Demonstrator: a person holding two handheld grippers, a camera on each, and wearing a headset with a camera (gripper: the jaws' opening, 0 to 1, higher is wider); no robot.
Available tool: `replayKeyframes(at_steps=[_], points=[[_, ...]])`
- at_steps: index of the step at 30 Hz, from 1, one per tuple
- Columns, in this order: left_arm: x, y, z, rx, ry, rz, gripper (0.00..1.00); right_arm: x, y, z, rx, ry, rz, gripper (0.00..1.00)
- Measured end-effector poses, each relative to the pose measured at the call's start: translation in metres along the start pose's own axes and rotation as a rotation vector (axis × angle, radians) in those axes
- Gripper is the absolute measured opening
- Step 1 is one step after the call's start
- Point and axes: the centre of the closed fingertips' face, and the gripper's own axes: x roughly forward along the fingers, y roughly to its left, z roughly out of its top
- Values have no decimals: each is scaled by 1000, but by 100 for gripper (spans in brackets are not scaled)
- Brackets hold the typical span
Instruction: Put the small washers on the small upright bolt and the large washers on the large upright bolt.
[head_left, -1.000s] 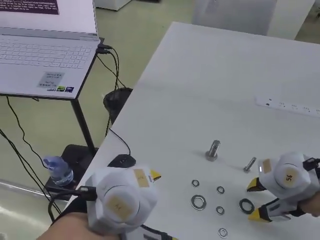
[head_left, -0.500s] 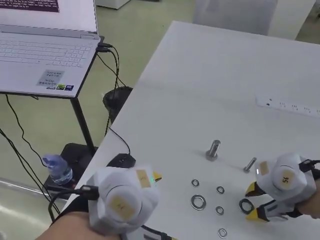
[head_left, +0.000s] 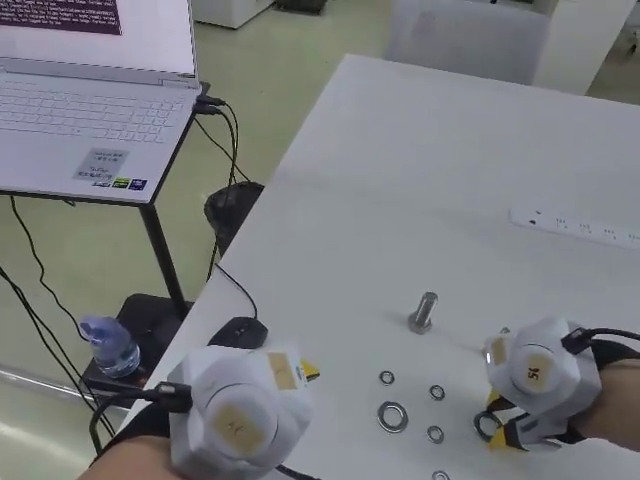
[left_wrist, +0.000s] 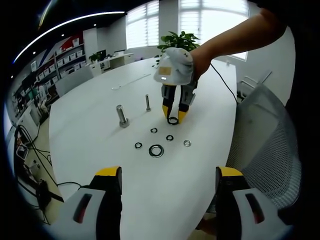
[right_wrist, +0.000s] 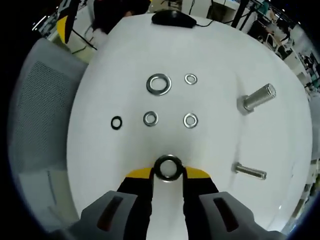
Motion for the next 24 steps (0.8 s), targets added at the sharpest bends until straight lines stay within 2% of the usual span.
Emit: replayKeyframes(at_steps=[12,15,17,24], points=[[0,0,2,-6,2,7,75,0,-5,1,21,-27,-5,22],[-2,6,4,0,-2,39,80,-2,-2,4,43,-40,12,22],[-3,6,5,-10,-5,30,77,-5,-1,6,47,-42,13,22],[-4,7,7,-9,-10,36,76,-22,2,8,78,-49,41,22]])
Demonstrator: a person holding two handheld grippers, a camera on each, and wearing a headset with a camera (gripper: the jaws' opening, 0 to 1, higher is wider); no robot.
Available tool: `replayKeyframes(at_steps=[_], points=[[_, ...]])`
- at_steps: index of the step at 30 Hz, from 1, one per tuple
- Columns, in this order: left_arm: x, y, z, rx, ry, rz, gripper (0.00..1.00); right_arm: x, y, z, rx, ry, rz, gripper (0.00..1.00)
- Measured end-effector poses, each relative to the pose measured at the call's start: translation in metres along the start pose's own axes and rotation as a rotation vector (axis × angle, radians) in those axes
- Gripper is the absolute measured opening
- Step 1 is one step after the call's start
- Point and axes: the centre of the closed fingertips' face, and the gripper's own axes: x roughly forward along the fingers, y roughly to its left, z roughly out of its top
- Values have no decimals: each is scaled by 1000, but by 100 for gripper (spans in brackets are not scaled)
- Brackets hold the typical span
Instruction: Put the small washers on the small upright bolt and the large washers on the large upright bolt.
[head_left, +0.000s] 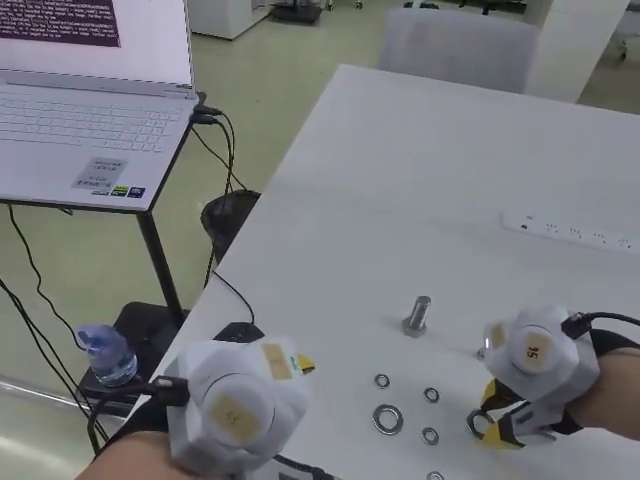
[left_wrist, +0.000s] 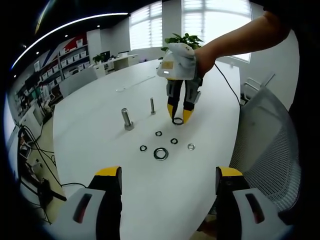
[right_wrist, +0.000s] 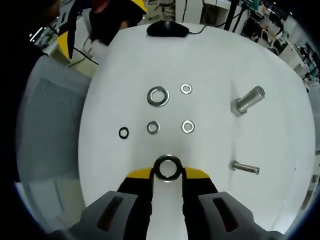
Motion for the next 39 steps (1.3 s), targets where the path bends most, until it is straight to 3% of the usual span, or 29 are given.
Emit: replayKeyframes(at_steps=[8,17,26,32,39], points=[[-1,-2,3,2,-2,2,77,-29,-3,6,8,3,-2,22],[-3,-5,2,9,8,-4,76,-62,-14,26,-4,-1,-20,22],[-5,-4,4,18,1,0,75,-75,-30,39,-19,1,-37,22],[-6,-2,5,19,-8,8,76,-83,-44,49,12,-21,-46,22],[-5,1,6,22,-15,9,79,-86,-53,57,12,-16,-56,22]])
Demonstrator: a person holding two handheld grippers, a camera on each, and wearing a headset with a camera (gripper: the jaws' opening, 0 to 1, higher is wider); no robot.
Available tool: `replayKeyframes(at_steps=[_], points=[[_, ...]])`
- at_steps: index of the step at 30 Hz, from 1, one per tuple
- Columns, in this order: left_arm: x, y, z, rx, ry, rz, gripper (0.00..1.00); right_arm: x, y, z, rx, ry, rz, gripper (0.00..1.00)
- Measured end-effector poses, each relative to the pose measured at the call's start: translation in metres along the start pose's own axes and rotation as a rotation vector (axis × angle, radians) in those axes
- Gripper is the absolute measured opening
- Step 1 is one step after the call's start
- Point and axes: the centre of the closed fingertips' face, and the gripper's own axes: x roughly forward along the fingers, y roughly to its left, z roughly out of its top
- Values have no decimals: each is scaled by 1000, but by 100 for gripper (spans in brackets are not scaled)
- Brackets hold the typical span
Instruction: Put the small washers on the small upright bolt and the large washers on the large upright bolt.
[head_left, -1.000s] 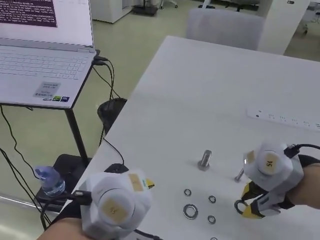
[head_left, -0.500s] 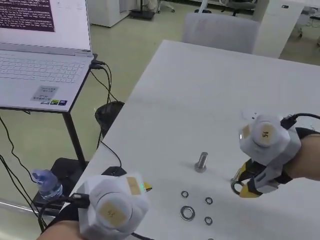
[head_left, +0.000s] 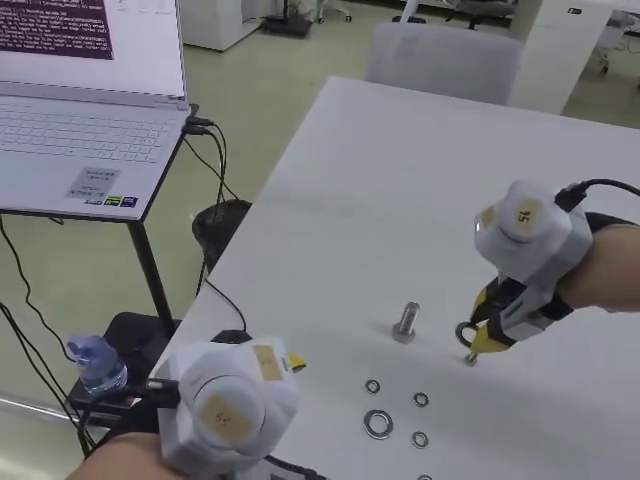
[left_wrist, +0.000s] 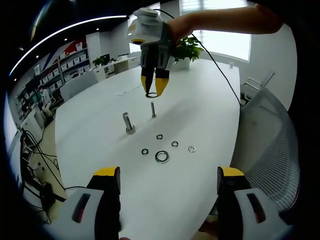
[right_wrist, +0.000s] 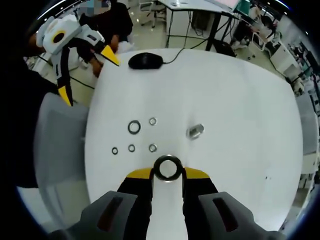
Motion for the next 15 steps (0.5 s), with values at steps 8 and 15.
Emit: replayKeyframes(at_steps=[8,15], points=[[3,-5,-5,31,19,-17,80,5,-13,7,5,7,-12,22],[3,-1,-5,30,10,-21,81,12,-28,16,14,0,-23,22]])
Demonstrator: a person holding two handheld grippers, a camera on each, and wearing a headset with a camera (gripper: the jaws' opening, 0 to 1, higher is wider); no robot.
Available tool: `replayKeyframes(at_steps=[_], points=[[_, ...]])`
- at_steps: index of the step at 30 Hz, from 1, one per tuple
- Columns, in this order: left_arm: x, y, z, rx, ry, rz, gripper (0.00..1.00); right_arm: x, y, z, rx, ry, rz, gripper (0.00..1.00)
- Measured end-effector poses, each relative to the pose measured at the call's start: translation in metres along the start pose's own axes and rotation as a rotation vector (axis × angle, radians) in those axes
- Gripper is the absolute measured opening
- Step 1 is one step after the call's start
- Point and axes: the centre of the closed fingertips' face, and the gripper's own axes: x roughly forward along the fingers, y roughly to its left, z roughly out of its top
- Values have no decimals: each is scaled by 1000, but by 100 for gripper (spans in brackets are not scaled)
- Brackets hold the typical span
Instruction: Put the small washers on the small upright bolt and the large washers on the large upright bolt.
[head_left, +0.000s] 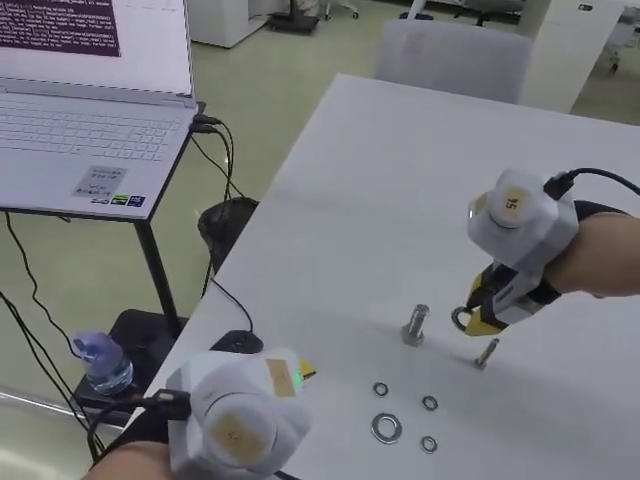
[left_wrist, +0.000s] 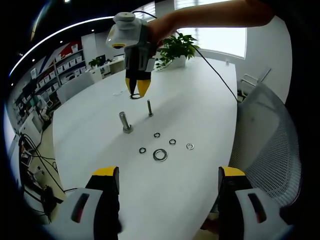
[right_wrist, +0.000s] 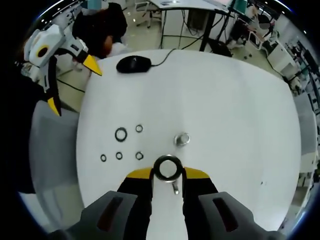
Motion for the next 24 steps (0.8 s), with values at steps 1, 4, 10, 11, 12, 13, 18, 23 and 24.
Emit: replayKeyframes(at_steps=[1,4,10,11,12,13,18,23,24], points=[[0,1,0,0,1,0,81,1,-2,1,-2,0,-3,22],[1,2,-2,-1,0,-5,81,6,-7,5,-3,2,-9,22],[1,2,-3,4,-9,-17,82,15,-16,11,-7,6,-15,22],[1,2,-3,3,-11,-19,82,17,-17,12,-6,7,-15,22],[1,3,-3,3,-12,-19,82,18,-18,13,-8,8,-17,22],[1,3,-4,4,-13,-20,82,20,-19,13,-8,8,-17,22],[1,3,-5,-2,-11,-26,81,26,-23,17,-7,10,-19,22],[2,3,-8,5,-2,-35,80,32,-25,21,-8,15,-19,22],[2,3,-8,8,1,-35,80,33,-25,21,-8,16,-18,22]])
